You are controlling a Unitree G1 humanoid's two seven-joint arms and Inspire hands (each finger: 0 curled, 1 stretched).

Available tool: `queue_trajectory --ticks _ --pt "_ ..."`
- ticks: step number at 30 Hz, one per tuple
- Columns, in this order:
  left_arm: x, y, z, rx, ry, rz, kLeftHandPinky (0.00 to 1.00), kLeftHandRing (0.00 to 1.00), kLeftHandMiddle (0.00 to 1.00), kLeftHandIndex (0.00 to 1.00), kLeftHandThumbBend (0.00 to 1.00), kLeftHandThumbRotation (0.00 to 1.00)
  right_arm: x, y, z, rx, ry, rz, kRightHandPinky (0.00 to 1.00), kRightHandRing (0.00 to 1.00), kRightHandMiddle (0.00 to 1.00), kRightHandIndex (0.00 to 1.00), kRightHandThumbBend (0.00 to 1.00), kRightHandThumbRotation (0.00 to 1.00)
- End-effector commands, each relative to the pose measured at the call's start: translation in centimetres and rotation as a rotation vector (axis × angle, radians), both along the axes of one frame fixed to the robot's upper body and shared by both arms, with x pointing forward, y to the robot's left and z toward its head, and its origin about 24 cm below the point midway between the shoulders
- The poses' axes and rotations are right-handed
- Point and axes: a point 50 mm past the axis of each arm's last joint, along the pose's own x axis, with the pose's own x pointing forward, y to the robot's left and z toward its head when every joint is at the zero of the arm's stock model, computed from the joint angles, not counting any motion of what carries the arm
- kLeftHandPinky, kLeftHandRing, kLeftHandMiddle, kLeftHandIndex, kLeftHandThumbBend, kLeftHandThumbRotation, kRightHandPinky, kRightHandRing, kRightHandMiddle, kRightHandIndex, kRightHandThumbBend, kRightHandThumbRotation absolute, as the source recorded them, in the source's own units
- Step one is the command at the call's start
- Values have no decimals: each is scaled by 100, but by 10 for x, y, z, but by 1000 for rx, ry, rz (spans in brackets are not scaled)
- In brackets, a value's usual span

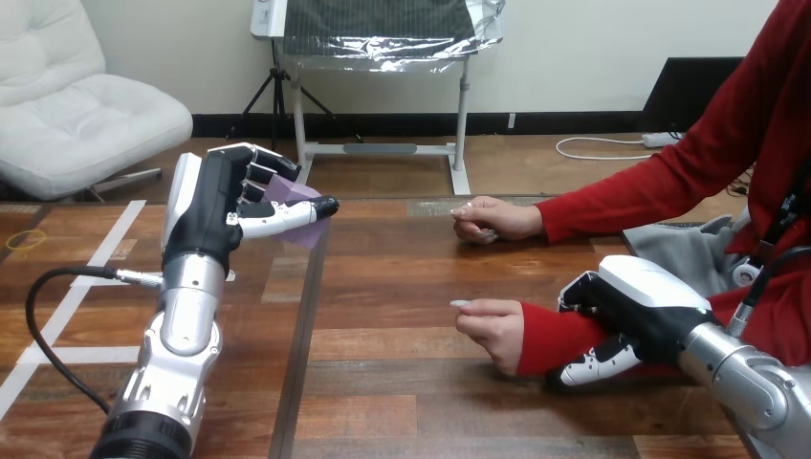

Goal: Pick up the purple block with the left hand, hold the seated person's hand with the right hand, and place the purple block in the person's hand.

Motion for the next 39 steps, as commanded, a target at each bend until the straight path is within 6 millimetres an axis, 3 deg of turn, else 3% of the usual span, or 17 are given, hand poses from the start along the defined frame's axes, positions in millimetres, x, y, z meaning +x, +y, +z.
queue_trajectory --ticks 1,16,39 --pt "10 0 28 7 -107 -6 33 39 43 46 66 0 19 3 28 46 -99 -1 25 29 35 37 68 31" --pt "9 1 28 4 -105 -6 33 39 43 46 65 0 24 -1 38 45 -128 -17 25 29 35 36 66 39" --pt "11 1 27 -9 -95 -2 33 39 44 46 65 0 33 -5 67 73 -229 -18 24 28 34 35 68 42"
